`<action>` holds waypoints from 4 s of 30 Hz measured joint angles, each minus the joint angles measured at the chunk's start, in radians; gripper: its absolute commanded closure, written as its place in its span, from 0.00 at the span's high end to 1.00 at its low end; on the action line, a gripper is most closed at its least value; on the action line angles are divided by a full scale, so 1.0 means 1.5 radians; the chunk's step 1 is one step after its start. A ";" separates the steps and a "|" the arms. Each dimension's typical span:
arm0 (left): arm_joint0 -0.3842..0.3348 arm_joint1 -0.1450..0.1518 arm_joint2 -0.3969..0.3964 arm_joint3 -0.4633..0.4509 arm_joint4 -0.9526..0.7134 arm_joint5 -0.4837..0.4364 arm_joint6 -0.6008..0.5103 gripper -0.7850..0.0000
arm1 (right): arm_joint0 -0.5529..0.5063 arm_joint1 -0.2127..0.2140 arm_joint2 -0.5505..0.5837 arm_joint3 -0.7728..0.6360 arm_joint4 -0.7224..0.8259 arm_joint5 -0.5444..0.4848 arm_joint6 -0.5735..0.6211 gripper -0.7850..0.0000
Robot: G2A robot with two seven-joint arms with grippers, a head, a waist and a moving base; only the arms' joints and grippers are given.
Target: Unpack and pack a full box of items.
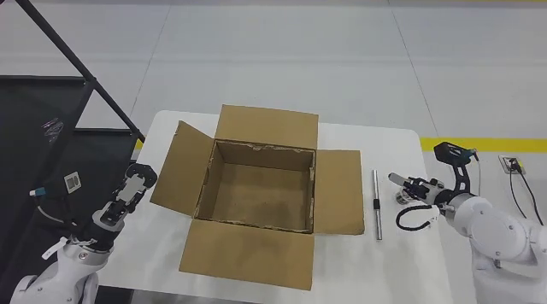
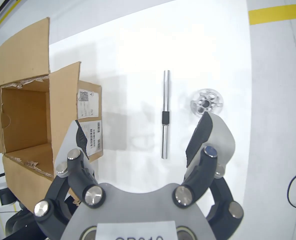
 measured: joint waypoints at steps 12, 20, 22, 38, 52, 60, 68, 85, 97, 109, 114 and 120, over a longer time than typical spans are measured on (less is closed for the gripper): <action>0.000 0.000 0.000 0.000 0.000 0.000 0.000 1.00 | -0.008 0.001 0.008 -0.007 -0.011 0.022 -0.003 1.00; 0.000 0.000 0.000 0.000 0.000 0.000 0.000 1.00 | 0.006 0.002 -0.026 0.049 -0.065 0.043 -0.041 1.00; 0.000 0.000 0.000 0.000 0.000 0.000 0.000 1.00 | 0.022 0.004 -0.034 0.079 -0.089 0.054 -0.039 1.00; 0.000 0.000 0.000 0.000 0.000 0.000 0.000 1.00 | 0.124 0.013 -0.078 0.272 -0.070 -0.047 0.015 1.00; 0.000 0.000 0.000 0.000 0.000 0.000 0.000 1.00 | 0.104 0.017 -0.176 0.163 -0.079 -0.090 0.139 0.90; 0.000 0.000 0.000 0.000 0.000 0.000 0.000 1.00 | 0.165 0.009 -0.253 0.254 -0.132 -0.036 0.141 0.47; 0.000 0.000 0.000 0.000 0.000 0.000 0.000 1.00 | 0.210 0.003 -0.282 0.339 -0.125 -0.019 0.138 0.39; 0.000 0.000 0.000 0.000 0.000 0.000 0.000 1.00 | 0.270 -0.006 -0.323 0.453 -0.136 -0.005 0.091 0.20; 0.000 0.000 0.000 0.000 0.000 0.000 0.000 1.00 | 0.295 -0.011 -0.339 0.502 -0.140 -0.002 0.076 0.21; 0.000 0.000 0.000 0.000 0.000 0.000 0.000 1.00 | 0.309 -0.015 -0.352 0.536 -0.137 -0.004 0.066 0.00; 0.000 0.000 0.000 0.000 0.000 0.000 0.000 1.00 | 0.317 -0.017 -0.357 0.550 -0.138 -0.002 0.062 0.00; 0.000 0.000 0.000 0.000 0.000 0.000 0.000 1.00 | 0.323 -0.016 -0.347 0.556 -0.134 -0.001 0.059 0.00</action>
